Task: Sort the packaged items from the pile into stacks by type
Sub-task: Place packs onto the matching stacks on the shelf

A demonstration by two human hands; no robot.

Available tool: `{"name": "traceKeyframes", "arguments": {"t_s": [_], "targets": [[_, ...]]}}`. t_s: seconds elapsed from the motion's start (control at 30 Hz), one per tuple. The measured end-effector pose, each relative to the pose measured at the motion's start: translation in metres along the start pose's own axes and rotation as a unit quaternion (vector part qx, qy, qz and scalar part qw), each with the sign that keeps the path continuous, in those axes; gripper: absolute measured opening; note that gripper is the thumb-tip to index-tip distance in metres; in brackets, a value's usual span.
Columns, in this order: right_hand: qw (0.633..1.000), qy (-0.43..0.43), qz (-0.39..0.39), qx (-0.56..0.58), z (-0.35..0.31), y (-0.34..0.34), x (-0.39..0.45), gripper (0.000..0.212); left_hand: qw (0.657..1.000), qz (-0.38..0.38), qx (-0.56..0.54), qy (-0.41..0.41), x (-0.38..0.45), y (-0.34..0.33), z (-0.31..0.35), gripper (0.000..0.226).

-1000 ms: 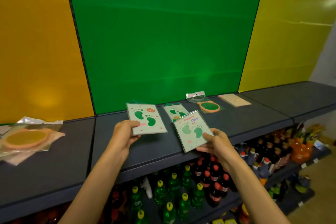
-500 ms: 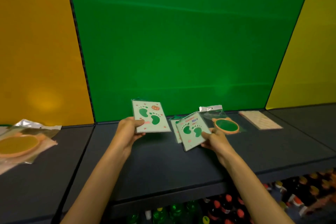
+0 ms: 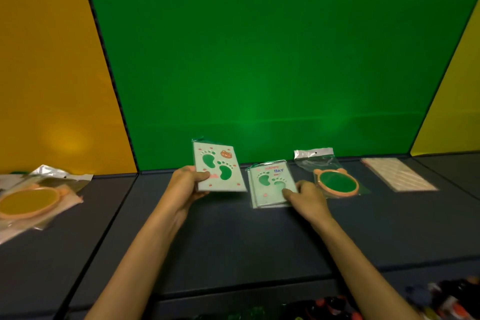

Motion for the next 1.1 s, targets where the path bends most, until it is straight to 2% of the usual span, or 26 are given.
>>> {"name": "traceKeyframes", "arguments": {"t_s": [0.07, 0.13, 0.4, 0.57, 0.67, 0.73, 0.8, 0.93, 1.0, 1.1], "targets": [[0.997, 0.022, -0.002, -0.072, 0.0, -0.002, 0.002, 0.037, 1.0, 0.001, 0.003, 0.001, 0.001, -0.007, -0.003, 0.014], [0.995, 0.035, -0.003, -0.09, 0.0, -0.004, 0.005, 0.039, 1.0, -0.004, 0.01, 0.0, 0.002, -0.016, -0.006, 0.011], [0.996, 0.078, -0.026, -0.04, -0.003, 0.01, 0.01, 0.029, 0.997, -0.06, 0.017, 0.037, 0.006, -0.063, -0.022, 0.008], [0.992, 0.125, -0.003, -0.034, -0.014, 0.029, 0.007, 0.024, 0.994, -0.076, 0.053, 0.057, 0.014, -0.089, -0.044, 0.004], [0.989, 0.14, -0.002, -0.035, -0.017, 0.037, 0.005, 0.026, 0.989, -0.063, 0.124, 0.046, 0.025, -0.091, -0.059, 0.023], [0.989, 0.146, -0.008, -0.037, -0.017, 0.038, 0.005, 0.026, 0.981, -0.048, 0.187, 0.021, 0.03, -0.09, -0.064, 0.028], [0.988, 0.148, -0.011, -0.039, -0.015, 0.039, 0.005, 0.027, 0.959, -0.03, 0.282, -0.019, 0.03, -0.091, -0.06, 0.026], [0.987, 0.157, -0.017, -0.034, -0.013, 0.039, 0.005, 0.027, 0.876, 0.007, 0.471, -0.1, 0.026, -0.096, -0.049, 0.04], [0.986, 0.164, -0.019, -0.035, -0.014, 0.039, 0.005, 0.026, 0.849, 0.013, 0.514, -0.122, 0.024, -0.098, -0.05, 0.043], [0.983, 0.18, -0.018, -0.037, -0.02, 0.039, 0.002, 0.026, 0.834, 0.02, 0.534, -0.139, 0.018, -0.098, -0.051, 0.04]]}}
Point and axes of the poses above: each hand's wrist, its own x-axis towards the middle knuckle, its own y-axis out of the back of the hand, z = x × y, the point moved 7 cm from there along x, towards the middle knuckle, and after that the axes turned 3 degrees about -y, right-handed, at the moved point
